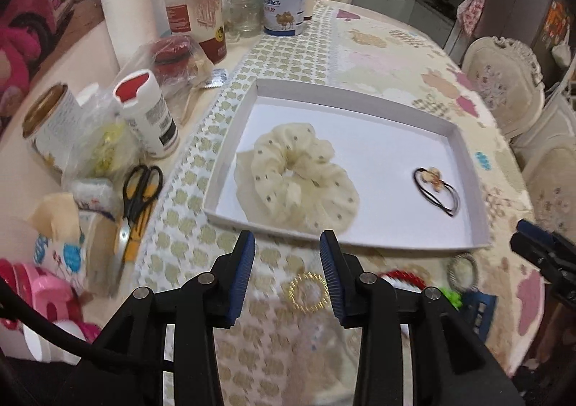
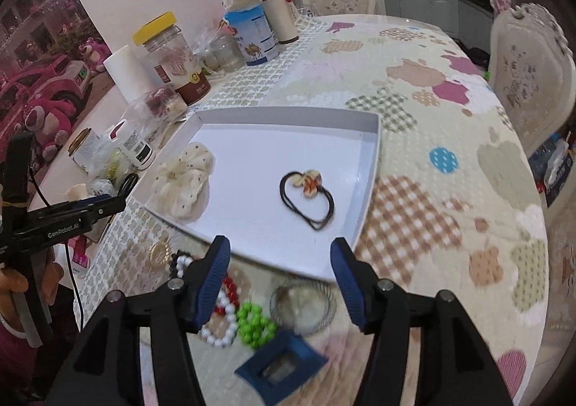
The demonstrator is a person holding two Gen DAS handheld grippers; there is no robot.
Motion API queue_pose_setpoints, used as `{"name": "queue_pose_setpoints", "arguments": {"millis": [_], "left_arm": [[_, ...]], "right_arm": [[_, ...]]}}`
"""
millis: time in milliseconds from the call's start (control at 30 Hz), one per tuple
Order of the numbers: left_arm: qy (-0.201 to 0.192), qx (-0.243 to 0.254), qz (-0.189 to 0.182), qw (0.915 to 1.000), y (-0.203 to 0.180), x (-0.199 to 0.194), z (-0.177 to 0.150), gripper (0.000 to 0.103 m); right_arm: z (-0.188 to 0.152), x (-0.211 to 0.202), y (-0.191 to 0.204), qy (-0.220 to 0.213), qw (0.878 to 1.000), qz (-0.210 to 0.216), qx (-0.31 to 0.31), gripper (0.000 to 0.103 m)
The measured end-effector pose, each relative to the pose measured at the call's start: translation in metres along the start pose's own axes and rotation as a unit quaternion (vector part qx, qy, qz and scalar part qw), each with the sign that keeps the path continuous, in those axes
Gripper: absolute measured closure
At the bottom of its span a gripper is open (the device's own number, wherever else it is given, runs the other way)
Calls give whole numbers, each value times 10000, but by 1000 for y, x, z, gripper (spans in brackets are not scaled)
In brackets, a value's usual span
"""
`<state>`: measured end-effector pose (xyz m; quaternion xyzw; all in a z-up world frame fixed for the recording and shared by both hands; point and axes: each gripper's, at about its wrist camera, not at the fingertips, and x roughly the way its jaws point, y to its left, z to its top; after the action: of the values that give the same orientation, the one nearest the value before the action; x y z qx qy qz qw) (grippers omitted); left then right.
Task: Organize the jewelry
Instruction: 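Move left tool to light blue scrunchie while right tool moves to blue claw clip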
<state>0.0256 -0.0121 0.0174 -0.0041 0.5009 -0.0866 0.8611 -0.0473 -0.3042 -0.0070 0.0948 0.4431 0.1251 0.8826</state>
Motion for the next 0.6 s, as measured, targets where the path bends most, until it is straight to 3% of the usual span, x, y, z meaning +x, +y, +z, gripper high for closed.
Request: {"name": "queue_pose_setpoints", "arguments": {"millis": [267,600], "left_arm": [[212,97,-653,9976,-2,-24,-41,65],[589,722,-1258,9877,-26,-41,-98,64]], "right_arm": [[-45,-23,4,43,9999,-106,86,36],[-94,-20,2,262,9981,-98,547,28]]}}
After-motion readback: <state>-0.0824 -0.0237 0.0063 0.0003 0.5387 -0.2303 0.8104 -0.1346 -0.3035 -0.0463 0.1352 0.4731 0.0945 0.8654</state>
